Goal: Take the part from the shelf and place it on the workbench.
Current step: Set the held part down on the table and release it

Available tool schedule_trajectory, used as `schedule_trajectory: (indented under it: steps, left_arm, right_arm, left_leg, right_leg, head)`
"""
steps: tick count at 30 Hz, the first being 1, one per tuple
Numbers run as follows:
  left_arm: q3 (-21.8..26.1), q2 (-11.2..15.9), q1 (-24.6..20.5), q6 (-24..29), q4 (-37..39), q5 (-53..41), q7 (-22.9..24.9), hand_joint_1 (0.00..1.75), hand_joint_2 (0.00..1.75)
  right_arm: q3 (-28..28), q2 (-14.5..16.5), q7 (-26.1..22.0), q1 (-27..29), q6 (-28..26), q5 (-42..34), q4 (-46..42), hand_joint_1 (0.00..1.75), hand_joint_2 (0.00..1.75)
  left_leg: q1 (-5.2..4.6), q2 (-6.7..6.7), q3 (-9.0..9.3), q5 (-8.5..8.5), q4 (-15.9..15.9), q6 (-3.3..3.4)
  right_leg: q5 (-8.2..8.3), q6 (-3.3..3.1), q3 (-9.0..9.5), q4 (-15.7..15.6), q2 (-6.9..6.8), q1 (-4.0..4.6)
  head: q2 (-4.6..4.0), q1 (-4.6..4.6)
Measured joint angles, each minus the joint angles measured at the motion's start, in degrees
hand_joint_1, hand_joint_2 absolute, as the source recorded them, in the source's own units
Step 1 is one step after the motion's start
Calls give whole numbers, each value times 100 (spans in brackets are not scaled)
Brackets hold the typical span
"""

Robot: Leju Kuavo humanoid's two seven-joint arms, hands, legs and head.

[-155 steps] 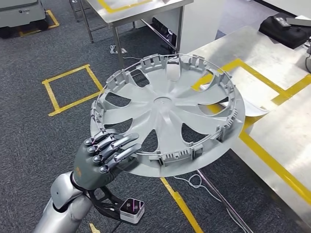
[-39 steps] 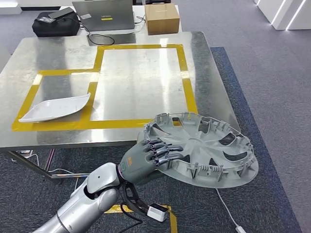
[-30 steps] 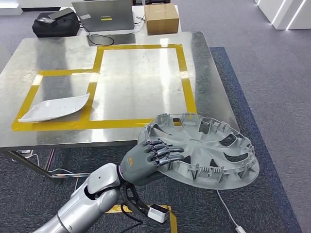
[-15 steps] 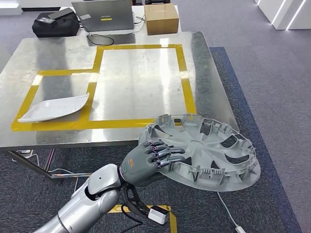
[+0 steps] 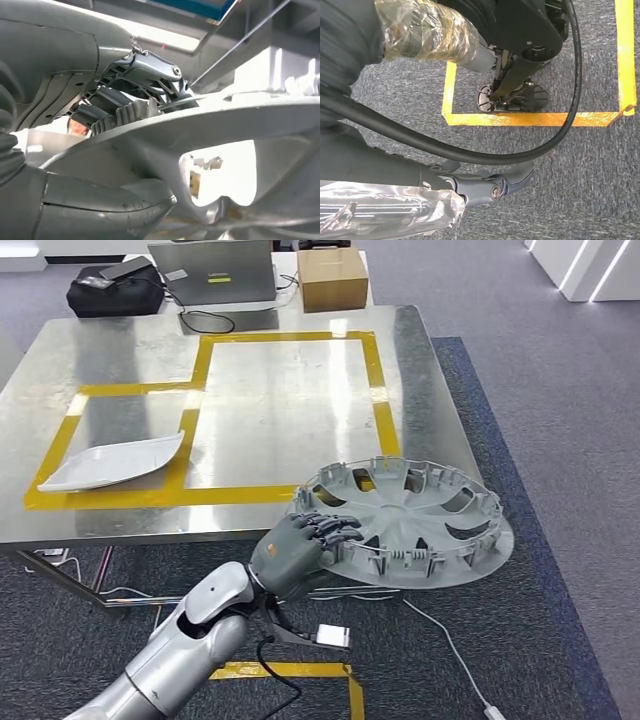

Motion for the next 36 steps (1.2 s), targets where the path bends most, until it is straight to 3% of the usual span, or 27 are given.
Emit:
schedule_trajectory:
  steps: [8, 13, 15, 17, 19, 20, 23, 25, 28, 30, 33, 34, 35, 36]
  left_arm:
    - [282, -116, -4, -155, 214, 7, 249, 175, 175]
    - [414, -203, -5, -151, 261, 31, 252, 175, 175]
    - [439, -242, -7, -149, 268, 33, 252, 175, 175]
    - [462, -255, -1, -148, 285, 35, 251, 175, 175]
    - [482, -255, 14, -148, 311, 34, 250, 175, 175]
    - [489, -255, 18, -147, 322, 34, 251, 175, 175]
    - [503, -261, 16, -145, 337, 33, 252, 175, 175]
    - [519, -270, 10, -140, 338, 33, 251, 175, 175]
    - [530, -274, 7, -134, 339, 33, 252, 175, 175]
    - [533, -274, 3, -134, 340, 33, 252, 175, 175]
    - [534, -269, 12, -134, 347, 33, 251, 175, 175]
    - [534, -266, 20, -134, 352, 33, 251, 175, 175]
    - [534, -263, 25, -134, 356, 33, 251, 175, 175]
    - [534, -262, 28, -134, 360, 33, 251, 175, 175]
  right_arm:
    - [-1, 1, 9, 1, -9, 22, 0, 0, 175]
    - [-1, 0, 16, 9, -18, 26, -1, 0, 175]
    - [-1, -2, 17, 7, -26, 28, -2, 0, 175]
    - [0, -2, 18, -2, -27, 31, -2, 0, 175]
    - [2, -2, 18, 4, -26, 32, -2, 0, 175]
    - [2, -2, 18, 9, -26, 32, -2, 0, 175]
    - [3, 3, 18, 3, -34, 33, -3, 0, 175]
    - [3, 14, 18, -11, -35, 34, -2, 0, 175]
    - [2, 17, 18, -10, -36, 34, -2, 0, 175]
    - [1, 17, 18, -10, -37, 34, -2, 0, 175]
    - [2, 17, 18, -7, -37, 34, -2, 0, 175]
    - [2, 17, 18, -3, -37, 34, -2, 0, 175]
    - [2, 17, 18, -1, -37, 34, -2, 0, 175]
    - [2, 17, 18, 0, -37, 34, -2, 0, 175]
  left_leg:
    - [-22, -3, -3, -14, 22, 36]
    - [-17, 23, 31, 42, -61, 127]
    - [31, 67, 70, 93, -155, 177]
    - [43, 113, 74, 99, -170, 190]
    - [53, 151, 73, 91, -166, 171]
    - [65, 161, 75, 83, -160, 148]
    - [103, 166, 79, 37, -103, 23]
    - [91, 160, 70, 21, -63, -70]
    - [109, 155, 70, 0, -45, -158]
    - [123, 154, -42, -212, 232, -197]
    - [118, 153, -554, -768, 1375, -196]
    - [113, 153, -679, -836, 1641, -180]
    - [104, 151, -707, -787, 1693, -153]
    - [89, 147, -620, -629, 1504, -110]
  right_leg:
    - [6, 29, 3, -7, 1, -19]
    - [-3, 102, -13, -12, -28, -36]
    - [-215, 138, -172, 299, -195, -24]
    - [-573, 188, -515, 1021, -359, -54]
    - [-712, 244, -759, 1527, -412, -106]
    - [-619, 271, -725, 1462, -424, -132]
    - [-138, 338, -140, 356, -469, -183]
    - [-82, 280, 66, 12, -456, -174]
    - [-81, 122, 63, 48, -418, -155]
    - [-71, 41, 61, 43, -408, -155]
    - [-72, -24, 55, 42, -406, -112]
    - [-73, -33, 56, 42, -402, -93]
    - [-74, -39, 57, 42, -395, -73]
    - [-74, -44, 62, 43, -386, -54]
  head:
    - [0, -1]
    - [0, -2]
    - [0, 28]
    - [0, 52]
    - [0, 48]
    - [0, 49]
    - [0, 67]
    - [0, 82]
    - [0, 80]
    - [0, 67]
    - [0, 51]
    - [0, 50]
    - [0, 50]
    - [0, 49]
